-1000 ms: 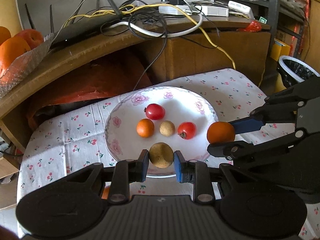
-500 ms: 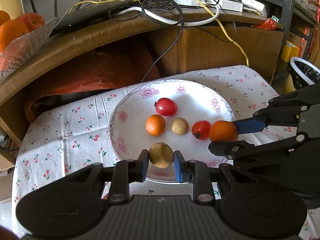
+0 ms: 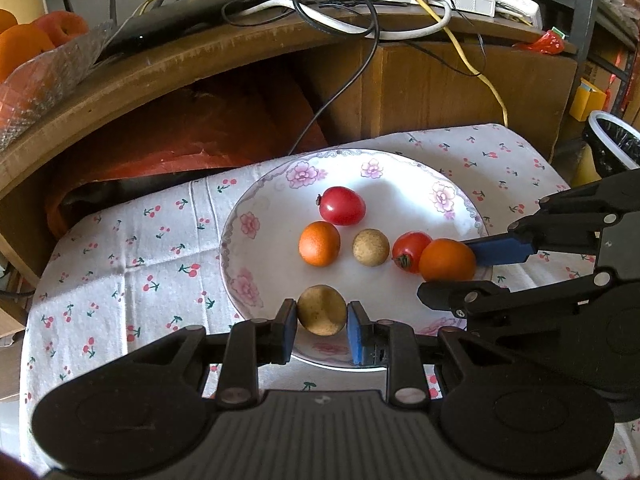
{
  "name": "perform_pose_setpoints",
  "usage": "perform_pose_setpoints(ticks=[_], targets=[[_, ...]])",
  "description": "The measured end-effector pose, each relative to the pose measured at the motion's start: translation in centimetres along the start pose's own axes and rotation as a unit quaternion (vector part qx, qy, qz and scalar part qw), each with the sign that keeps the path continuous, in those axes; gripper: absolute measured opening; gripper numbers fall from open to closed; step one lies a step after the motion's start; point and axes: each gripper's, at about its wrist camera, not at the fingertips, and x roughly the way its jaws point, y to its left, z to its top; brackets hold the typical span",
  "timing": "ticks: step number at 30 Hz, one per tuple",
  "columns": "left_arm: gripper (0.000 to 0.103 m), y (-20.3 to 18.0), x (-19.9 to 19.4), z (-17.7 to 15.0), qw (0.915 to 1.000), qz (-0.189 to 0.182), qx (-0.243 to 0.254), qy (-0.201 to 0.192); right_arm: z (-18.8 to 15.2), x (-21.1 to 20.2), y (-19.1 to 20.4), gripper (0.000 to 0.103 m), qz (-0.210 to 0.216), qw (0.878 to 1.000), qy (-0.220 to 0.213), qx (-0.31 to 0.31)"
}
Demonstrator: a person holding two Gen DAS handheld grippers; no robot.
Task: Organize fruits
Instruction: 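Lower the pear into the plate and open the left gripper while the right carries the tangerine in, then open the right gripper to release the tangerine into the plate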
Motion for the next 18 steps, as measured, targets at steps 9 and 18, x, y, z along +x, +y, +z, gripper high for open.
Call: perform_pose_setpoints(ticks=[9, 18], targets=[[0.037, 0.06, -0.05, 0.06, 1.0, 0.007, -0.001, -0.003, 0.08, 0.06, -0.05, 0.028, -0.001, 1.0, -0.002, 0.001], [0.039, 0.11, -0.42, 0.14, 0.9999, 0.011, -0.004, -0.01, 0.11, -0.26, 0.11, 0.031, -0.003, 1.0, -0.009, -0.001]])
